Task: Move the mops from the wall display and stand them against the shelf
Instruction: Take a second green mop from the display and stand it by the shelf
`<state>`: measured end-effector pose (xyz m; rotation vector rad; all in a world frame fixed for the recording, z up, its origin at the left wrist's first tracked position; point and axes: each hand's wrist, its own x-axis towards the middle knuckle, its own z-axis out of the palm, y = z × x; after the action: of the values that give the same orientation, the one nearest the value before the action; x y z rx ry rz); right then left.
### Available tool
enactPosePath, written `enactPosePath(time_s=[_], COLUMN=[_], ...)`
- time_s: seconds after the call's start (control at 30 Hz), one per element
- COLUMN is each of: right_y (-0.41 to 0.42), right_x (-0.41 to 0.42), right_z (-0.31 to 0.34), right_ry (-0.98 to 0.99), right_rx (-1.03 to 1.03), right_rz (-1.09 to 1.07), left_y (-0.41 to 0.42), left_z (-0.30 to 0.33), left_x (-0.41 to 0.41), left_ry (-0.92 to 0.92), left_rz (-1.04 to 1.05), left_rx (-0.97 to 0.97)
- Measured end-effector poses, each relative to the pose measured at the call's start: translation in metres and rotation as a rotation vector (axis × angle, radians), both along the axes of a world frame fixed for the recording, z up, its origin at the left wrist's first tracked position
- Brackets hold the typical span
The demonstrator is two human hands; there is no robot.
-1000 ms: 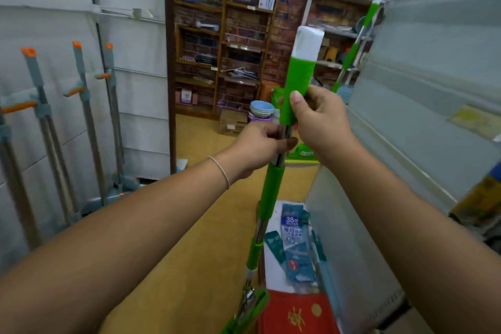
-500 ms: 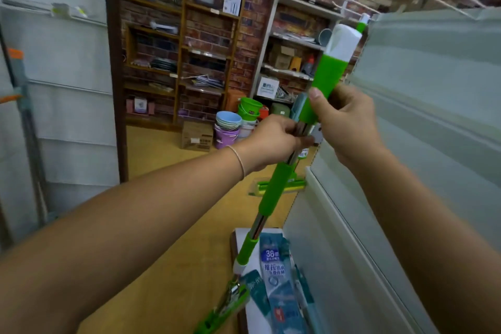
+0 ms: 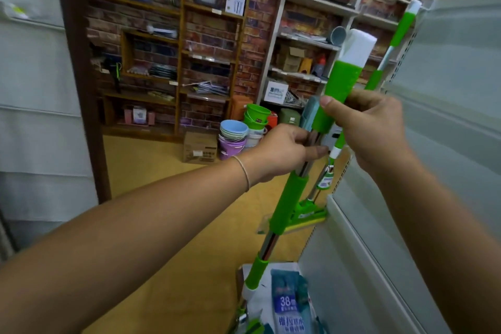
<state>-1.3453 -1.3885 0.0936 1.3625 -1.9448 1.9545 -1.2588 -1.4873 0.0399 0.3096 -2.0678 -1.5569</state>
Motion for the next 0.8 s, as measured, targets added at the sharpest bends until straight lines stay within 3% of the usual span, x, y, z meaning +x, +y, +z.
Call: enactPosePath(time_s=[0.37,0.8], right_y=[-0.06,-0.114], right_x=[-0.081,-0.13], right_z=[0.012,0.054], right_ry=[0.043,0.083], right_rx=[0.018,0.046], right_rz=[-0.214,-0.668], left_y=[-0.074,-0.131], left_z=[0.008,0.053], left_x=[-0.114,-0.217], left_ry=[0.041,0.051], left_rz=[-0.213,-0.48], left_rx=[0.021,-0.014])
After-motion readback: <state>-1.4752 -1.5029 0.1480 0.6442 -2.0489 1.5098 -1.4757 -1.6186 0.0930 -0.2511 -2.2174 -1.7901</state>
